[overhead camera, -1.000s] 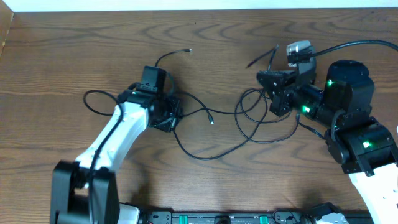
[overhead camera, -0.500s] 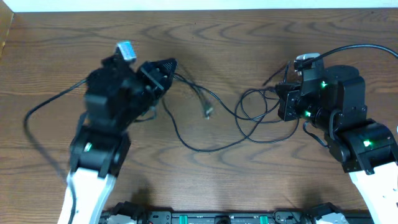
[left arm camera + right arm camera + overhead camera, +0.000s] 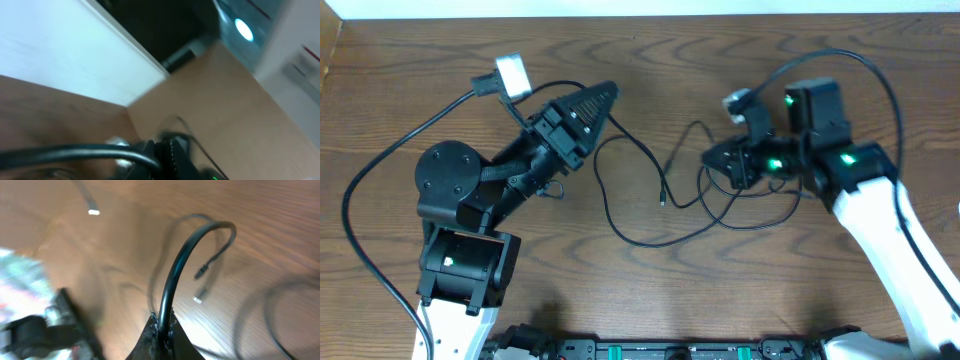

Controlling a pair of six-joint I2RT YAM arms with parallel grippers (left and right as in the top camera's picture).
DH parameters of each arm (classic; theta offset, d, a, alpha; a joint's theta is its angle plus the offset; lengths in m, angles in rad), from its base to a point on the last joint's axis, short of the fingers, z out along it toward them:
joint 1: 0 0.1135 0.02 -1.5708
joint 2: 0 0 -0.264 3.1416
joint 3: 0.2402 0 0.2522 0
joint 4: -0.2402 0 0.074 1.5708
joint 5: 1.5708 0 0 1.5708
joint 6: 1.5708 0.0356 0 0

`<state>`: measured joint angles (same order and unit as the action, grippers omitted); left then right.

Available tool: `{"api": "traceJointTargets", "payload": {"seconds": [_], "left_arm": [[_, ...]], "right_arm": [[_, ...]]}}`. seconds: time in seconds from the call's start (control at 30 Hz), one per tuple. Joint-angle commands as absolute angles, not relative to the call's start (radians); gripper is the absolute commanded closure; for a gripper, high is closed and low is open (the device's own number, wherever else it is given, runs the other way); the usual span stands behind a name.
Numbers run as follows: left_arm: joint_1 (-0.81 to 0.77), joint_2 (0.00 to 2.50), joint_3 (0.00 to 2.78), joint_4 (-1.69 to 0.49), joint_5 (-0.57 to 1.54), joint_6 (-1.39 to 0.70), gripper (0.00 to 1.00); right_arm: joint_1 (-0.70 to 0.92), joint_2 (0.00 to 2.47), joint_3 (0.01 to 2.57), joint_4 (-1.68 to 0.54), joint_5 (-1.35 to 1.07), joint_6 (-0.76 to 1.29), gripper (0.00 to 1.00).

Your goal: Untangle cables

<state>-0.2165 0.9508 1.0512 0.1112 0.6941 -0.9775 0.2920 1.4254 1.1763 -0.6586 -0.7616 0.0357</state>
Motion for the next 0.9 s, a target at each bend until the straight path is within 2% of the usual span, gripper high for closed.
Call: {"api": "traceJointTargets", "payload": {"seconds": [0.0,0.13,0.23,0.33,0.47,0.57,0.7,0.87], "left_arm": [[-0.215,0.967,1.072,0.120,0.959,-0.901,0.93],[-0.214,1.011,1.071,0.102,1.303,-0.710,0.92],[-0.214,1.051,1.070,0.088,1.417,-0.664,0.93],[-0.215,1.097,1.070,0.088,1.448,-0.641,0.92],[-0.215,1.159,1.070,0.089,1.448,-0.621,0.92],[-0.216,1.197,1.070,0.088,1.448,-0.630,0.92],[-0.215,1.205,1.070,0.089,1.468,-0.652,0.93],[-0.216,1.184,1.070,0.092,1.481,-0.671,0.93]], "right_arm": [[0.289,1.525,1.182,-0.590,-1.051,0.048,0.99],[0.289,1.625,1.182,-0.458,-1.103,0.225,0.99],[0.289,1.647,1.182,-0.403,-1.163,0.280,0.99],[0.292,1.651,1.182,-0.363,-1.230,0.344,0.99],[0.305,1.650,1.182,-0.326,-1.266,0.279,0.95],[0.322,1.650,1.182,-0.324,-1.144,0.143,0.97],[0.342,1.662,1.182,-0.290,-0.964,0.136,0.98],[0.368,1.669,1.182,-0.205,-0.944,0.125,0.96]]}}
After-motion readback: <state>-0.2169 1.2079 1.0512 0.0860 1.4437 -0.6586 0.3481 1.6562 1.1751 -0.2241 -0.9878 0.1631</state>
